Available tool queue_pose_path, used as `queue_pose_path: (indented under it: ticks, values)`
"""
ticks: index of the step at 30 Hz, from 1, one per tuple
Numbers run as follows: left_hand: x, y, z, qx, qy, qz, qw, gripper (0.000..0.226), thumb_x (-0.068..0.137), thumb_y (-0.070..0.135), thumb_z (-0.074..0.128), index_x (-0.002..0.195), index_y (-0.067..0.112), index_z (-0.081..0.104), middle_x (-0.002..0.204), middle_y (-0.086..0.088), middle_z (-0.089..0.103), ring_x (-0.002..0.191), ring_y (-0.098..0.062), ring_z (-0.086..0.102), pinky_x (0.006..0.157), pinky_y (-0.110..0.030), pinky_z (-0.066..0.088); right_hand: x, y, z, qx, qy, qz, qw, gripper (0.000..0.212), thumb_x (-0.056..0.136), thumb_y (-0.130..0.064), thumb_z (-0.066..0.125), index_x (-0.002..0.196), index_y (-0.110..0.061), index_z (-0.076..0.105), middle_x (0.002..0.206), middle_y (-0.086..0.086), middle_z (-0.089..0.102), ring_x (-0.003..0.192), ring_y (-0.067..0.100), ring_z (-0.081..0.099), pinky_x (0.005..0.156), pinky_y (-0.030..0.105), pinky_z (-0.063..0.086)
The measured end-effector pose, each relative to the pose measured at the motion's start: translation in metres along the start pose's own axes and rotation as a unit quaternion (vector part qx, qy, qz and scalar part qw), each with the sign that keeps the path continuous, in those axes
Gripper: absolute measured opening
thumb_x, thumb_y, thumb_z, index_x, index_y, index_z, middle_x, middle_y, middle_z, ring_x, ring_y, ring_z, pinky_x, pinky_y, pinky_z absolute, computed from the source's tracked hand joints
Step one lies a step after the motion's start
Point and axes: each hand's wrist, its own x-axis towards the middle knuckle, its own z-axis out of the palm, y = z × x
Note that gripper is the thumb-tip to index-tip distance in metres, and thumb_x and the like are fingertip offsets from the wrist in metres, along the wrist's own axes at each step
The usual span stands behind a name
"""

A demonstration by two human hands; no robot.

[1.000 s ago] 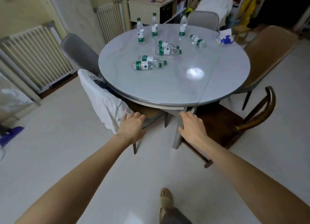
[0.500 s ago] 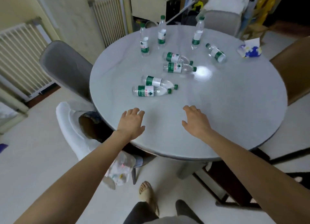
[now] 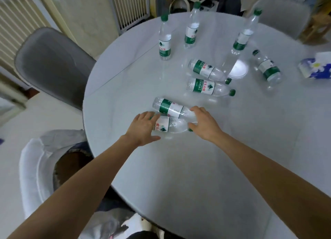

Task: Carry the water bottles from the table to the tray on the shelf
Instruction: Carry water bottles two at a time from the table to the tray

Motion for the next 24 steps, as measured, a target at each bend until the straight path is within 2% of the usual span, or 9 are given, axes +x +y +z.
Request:
queue_pose_path:
  ticks: [3, 5, 7, 11, 14, 16, 18, 21, 24]
  values:
    - [0.027, -0.006, 0.017, -0.031, -0.038, 0.002, 0.999, 0.089, 0.079, 0.054, 0.068, 0.151, 0.021, 0.027, 0.154, -0.002, 0.033, 0.142, -0.023, 0.028, 0.119, -0.040, 0.016, 0.043, 0.003, 0.003, 0.025, -0.019, -0.025, 0.999, 0.050, 0.088, -0.023, 0.065, 0.133, -0.011, 0.046, 0.127, 0.014, 0.051, 0.114, 0.031, 0.051, 0.096, 0.041, 0.045]
    - [0.039, -0.010, 0.026, -0.054, -0.036, 0.000, 0.998, 0.086, 0.078, 0.052, 0.071, 0.149, 0.022, 0.032, 0.153, 0.000, 0.037, 0.141, -0.022, 0.031, 0.119, -0.041, 0.014, 0.067, 0.005, 0.009, 0.040, -0.031, -0.037, 0.998, 0.049, 0.086, -0.022, 0.067, 0.130, -0.010, 0.048, 0.126, 0.013, 0.053, 0.112, 0.029, 0.053, 0.094, 0.042, 0.046]
    - [0.046, -0.014, 0.031, -0.062, -0.013, -0.002, 0.998, 0.082, 0.076, 0.051, 0.073, 0.145, 0.024, 0.040, 0.148, 0.002, 0.044, 0.136, -0.022, 0.038, 0.116, -0.040, 0.019, 0.085, 0.005, 0.018, 0.050, -0.040, -0.048, 0.997, 0.047, 0.085, -0.021, 0.068, 0.127, -0.010, 0.049, 0.124, 0.012, 0.055, 0.111, 0.028, 0.054, 0.093, 0.041, 0.047]
    - [0.048, -0.015, 0.040, -0.078, 0.016, -0.012, 0.997, 0.071, 0.068, 0.053, 0.077, 0.131, 0.030, 0.056, 0.122, 0.003, 0.060, 0.112, -0.025, 0.051, 0.091, -0.036, 0.038, 0.108, 0.001, 0.036, 0.058, -0.060, -0.055, 0.995, 0.046, 0.082, -0.022, 0.070, 0.122, -0.010, 0.050, 0.119, 0.011, 0.055, 0.105, 0.026, 0.056, 0.089, 0.041, 0.049]
    - [0.032, -0.021, 0.048, -0.128, 0.001, -0.043, 0.991, 0.066, 0.066, 0.052, 0.078, 0.125, 0.030, 0.059, 0.115, 0.004, 0.060, 0.101, -0.022, 0.055, 0.084, -0.033, 0.044, 0.120, -0.004, 0.049, 0.073, -0.067, -0.044, 0.994, 0.053, 0.076, -0.023, 0.077, 0.121, -0.009, 0.052, 0.112, 0.012, 0.056, 0.099, 0.027, 0.056, 0.084, 0.040, 0.050]
    - [0.017, -0.029, 0.051, -0.157, -0.005, -0.060, 0.986, 0.061, 0.065, 0.049, 0.080, 0.121, 0.030, 0.061, 0.112, 0.007, 0.062, 0.094, -0.020, 0.061, 0.078, -0.030, 0.048, 0.126, -0.006, 0.055, 0.065, -0.062, -0.037, 0.995, 0.062, 0.072, -0.025, 0.081, 0.124, -0.010, 0.052, 0.113, 0.013, 0.057, 0.102, 0.029, 0.054, 0.085, 0.038, 0.047]
    - [0.002, -0.038, 0.049, -0.173, -0.021, -0.081, 0.981, 0.057, 0.066, 0.049, 0.079, 0.117, 0.034, 0.061, 0.108, 0.011, 0.063, 0.092, -0.017, 0.062, 0.074, -0.028, 0.048, 0.132, -0.007, 0.059, 0.042, -0.064, -0.039, 0.996, 0.067, 0.069, -0.026, 0.083, 0.127, -0.010, 0.053, 0.115, 0.013, 0.059, 0.106, 0.032, 0.054, 0.087, 0.037, 0.047]
    - [-0.017, -0.051, 0.047, -0.210, -0.045, -0.134, 0.967, 0.053, 0.069, 0.047, 0.078, 0.117, 0.037, 0.060, 0.104, 0.014, 0.063, 0.092, -0.012, 0.057, 0.070, -0.025, 0.038, 0.132, -0.010, 0.057, 0.007, -0.071, -0.051, 0.996, 0.065, 0.068, -0.024, 0.083, 0.125, -0.011, 0.056, 0.116, 0.012, 0.061, 0.106, 0.034, 0.056, 0.089, 0.040, 0.049]
    - [-0.032, -0.059, 0.048, -0.258, -0.041, -0.188, 0.947, 0.056, 0.070, 0.045, 0.079, 0.122, 0.036, 0.059, 0.110, 0.012, 0.062, 0.100, -0.013, 0.057, 0.075, -0.027, 0.040, 0.121, -0.009, 0.049, -0.065, -0.109, -0.098, 0.987, 0.065, 0.072, -0.021, 0.081, 0.130, -0.015, 0.053, 0.122, 0.009, 0.061, 0.110, 0.031, 0.056, 0.091, 0.040, 0.047]
